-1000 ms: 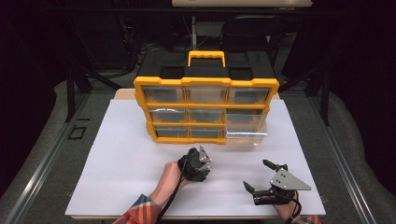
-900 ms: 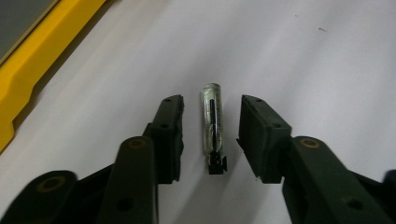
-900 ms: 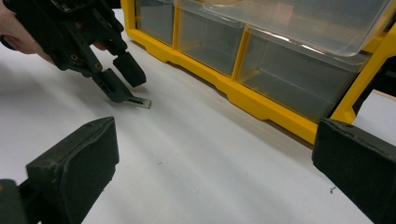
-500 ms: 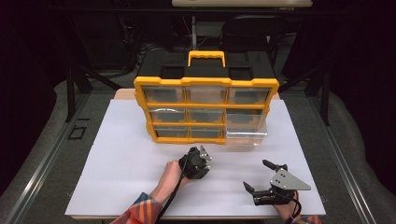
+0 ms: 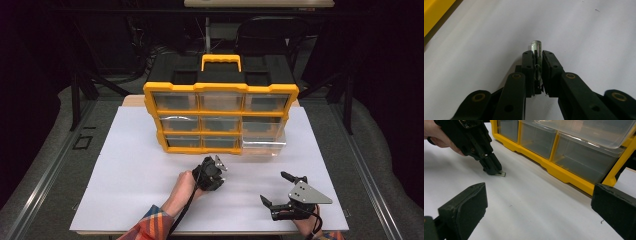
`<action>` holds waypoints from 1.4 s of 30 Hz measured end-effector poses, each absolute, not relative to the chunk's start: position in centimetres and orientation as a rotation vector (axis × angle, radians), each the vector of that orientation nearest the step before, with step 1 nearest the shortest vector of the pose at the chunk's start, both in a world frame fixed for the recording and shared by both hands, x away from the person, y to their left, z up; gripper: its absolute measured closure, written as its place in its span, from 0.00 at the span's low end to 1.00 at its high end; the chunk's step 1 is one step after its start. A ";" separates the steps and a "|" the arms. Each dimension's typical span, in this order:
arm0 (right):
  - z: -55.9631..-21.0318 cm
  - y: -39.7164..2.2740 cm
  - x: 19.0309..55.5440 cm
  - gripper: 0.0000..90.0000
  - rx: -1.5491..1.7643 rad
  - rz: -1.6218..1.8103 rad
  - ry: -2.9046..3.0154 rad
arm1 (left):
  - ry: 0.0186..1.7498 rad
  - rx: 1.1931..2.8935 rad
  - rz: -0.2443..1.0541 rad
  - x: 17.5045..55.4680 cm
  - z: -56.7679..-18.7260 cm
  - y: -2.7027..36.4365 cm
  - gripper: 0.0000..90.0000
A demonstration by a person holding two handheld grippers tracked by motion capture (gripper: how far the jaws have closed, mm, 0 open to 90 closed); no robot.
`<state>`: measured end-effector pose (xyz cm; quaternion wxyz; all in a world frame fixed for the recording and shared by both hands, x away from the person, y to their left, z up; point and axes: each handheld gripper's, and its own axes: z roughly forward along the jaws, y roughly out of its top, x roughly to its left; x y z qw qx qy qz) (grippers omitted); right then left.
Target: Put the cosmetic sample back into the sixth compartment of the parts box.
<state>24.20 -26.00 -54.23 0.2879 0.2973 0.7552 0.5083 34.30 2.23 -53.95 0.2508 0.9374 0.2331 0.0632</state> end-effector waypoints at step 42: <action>-54.2 -26.2 24.1 0.00 0.797 1.366 2.014 | 0.627 2.389 0.226 34.3 -52.1 4.9 0.90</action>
